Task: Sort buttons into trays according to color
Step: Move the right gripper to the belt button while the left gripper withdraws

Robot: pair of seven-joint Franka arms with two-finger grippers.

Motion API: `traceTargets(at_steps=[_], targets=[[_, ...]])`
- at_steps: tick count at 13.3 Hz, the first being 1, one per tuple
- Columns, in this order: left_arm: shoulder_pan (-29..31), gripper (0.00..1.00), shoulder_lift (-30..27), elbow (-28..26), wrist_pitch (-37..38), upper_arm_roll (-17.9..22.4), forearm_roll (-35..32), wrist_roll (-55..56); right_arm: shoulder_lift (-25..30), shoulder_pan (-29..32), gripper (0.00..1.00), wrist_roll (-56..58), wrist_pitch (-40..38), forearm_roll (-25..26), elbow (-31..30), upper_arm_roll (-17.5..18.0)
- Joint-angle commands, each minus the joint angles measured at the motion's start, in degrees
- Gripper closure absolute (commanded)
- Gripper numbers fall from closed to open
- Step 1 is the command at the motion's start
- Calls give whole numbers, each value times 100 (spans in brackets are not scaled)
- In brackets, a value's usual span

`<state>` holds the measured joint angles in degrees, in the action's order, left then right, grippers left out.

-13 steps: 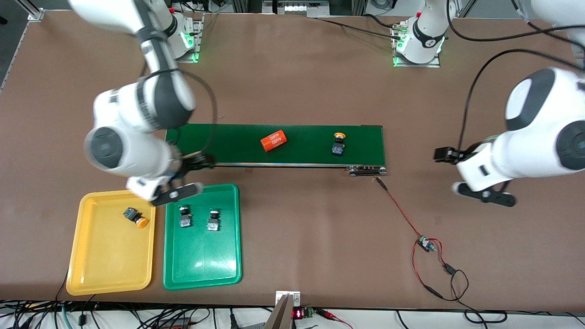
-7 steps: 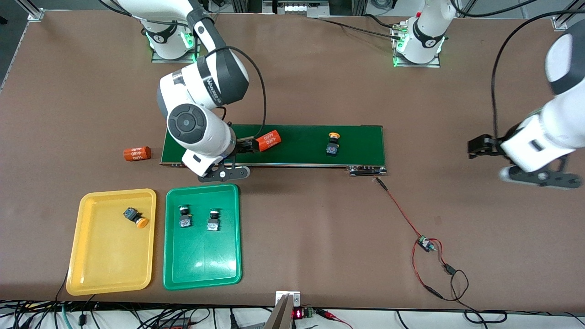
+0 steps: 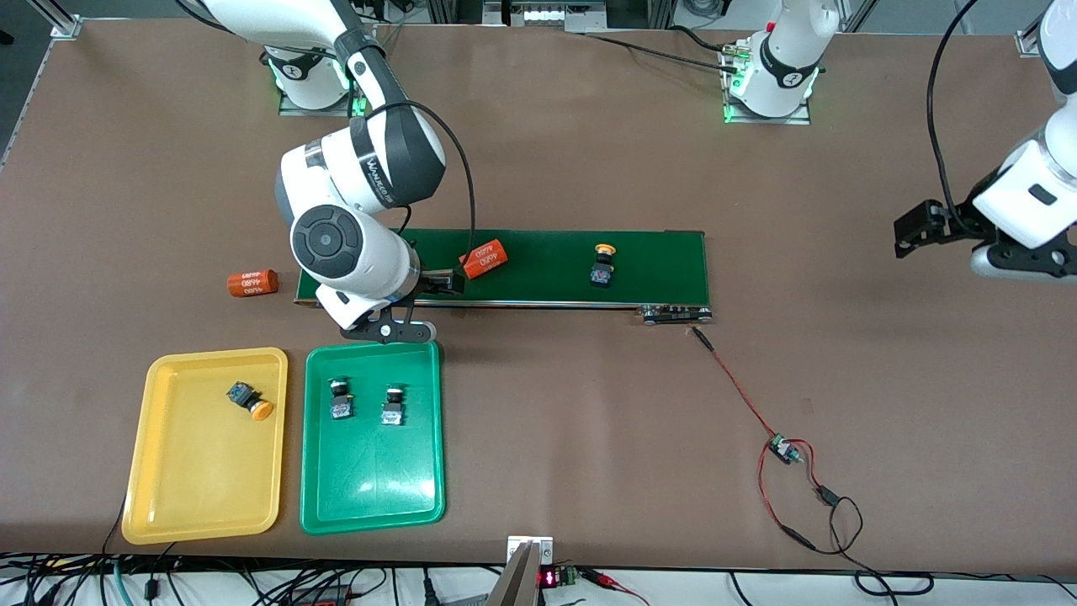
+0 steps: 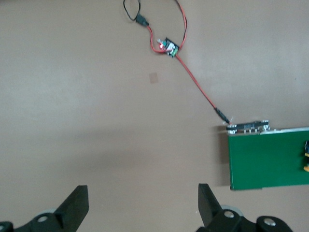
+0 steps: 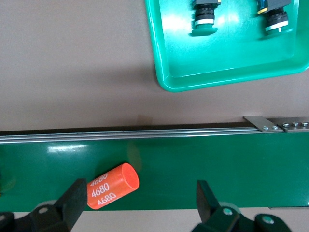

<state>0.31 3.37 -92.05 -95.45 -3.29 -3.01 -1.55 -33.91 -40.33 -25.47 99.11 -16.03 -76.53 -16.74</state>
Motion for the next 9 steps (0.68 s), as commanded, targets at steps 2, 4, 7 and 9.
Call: traceTargets(at_steps=[2,4,7,9], targets=[[-233,0,-522,-665,-193,241,142,-73,86,-36,0,470,336,57,-379,57],[-312,0,-548,-674,-185,241,142,-73,86,-54,0,482,459,108,-433,319],[-348,0,-583,-709,-158,241,142,-82,60,-54,0,-271,478,91,-433,539],[-339,0,-522,-605,-36,162,116,-82,34,-63,0,-353,574,100,-450,663]])
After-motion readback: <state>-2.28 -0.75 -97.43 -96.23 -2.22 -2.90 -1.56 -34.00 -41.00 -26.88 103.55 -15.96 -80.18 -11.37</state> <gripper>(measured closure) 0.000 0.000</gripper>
